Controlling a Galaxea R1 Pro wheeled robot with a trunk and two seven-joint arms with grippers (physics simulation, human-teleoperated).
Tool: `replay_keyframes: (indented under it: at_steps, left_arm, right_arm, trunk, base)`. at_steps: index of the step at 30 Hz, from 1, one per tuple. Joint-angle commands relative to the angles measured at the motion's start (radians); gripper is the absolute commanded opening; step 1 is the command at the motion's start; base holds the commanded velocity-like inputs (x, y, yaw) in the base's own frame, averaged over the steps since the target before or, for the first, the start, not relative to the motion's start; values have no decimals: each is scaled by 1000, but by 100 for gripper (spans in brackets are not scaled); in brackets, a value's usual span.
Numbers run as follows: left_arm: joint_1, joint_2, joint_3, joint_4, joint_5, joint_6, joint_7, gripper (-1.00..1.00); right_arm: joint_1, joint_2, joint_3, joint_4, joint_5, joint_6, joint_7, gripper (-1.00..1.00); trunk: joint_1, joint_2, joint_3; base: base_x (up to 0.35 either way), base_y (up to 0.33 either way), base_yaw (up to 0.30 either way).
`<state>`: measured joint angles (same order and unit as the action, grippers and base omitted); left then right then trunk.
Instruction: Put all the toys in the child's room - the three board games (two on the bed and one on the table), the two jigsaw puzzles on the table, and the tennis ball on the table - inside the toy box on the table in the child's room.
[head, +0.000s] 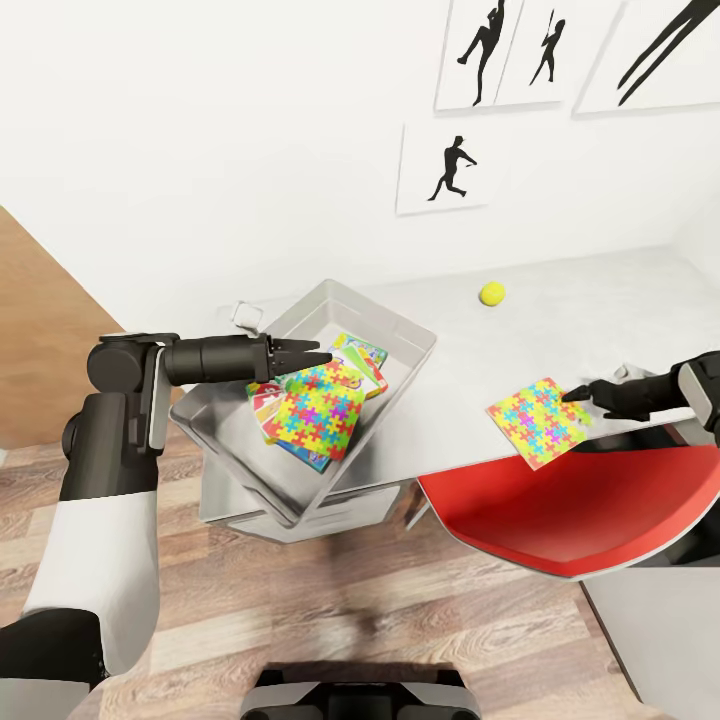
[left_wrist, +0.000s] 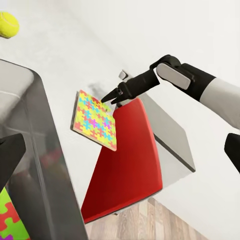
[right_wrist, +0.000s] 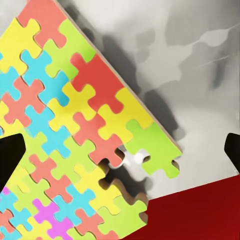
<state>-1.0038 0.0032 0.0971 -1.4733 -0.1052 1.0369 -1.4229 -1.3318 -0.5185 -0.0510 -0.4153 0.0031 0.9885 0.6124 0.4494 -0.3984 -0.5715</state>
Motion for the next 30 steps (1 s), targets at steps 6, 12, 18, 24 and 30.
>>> replay_keyframes:
  at_steps: [6, 12, 18, 24, 30]
  left_arm:
    - [-1, 1, 1, -1, -10, 10, -10, 100]
    - [-1, 1, 1, -1, -11, 10, -10, 100]
    - [-1, 1, 1, -1, -11, 10, -10, 100]
    - [-1, 1, 1, -1, -11, 10, -9, 100]
    - [-1, 2, 1, -1, -11, 10, -9, 100]
  right_arm:
    - [-2, -2, -5, -46, 0, 40, 21, 100]
    - [-2, 0, -5, -116, 0, 59, 31, 100]
    - [-1, 3, -4, -144, -1, 59, 34, 100]
    - [0, 8, -1, -154, 0, 59, 34, 100]
    - [0, 10, 0, -156, 0, 59, 33, 100]
  trunk:
    - [1, -2, -1]
    - [1, -2, -1]
    - [1, -2, -1]
    - [1, -2, -1]
    - [1, -2, -1]
  base:
    - [0, 0, 0]
    - [0, 0, 0]
    - [0, 4, 0]
    - [0, 70, 0]
    - [3, 55, 0]
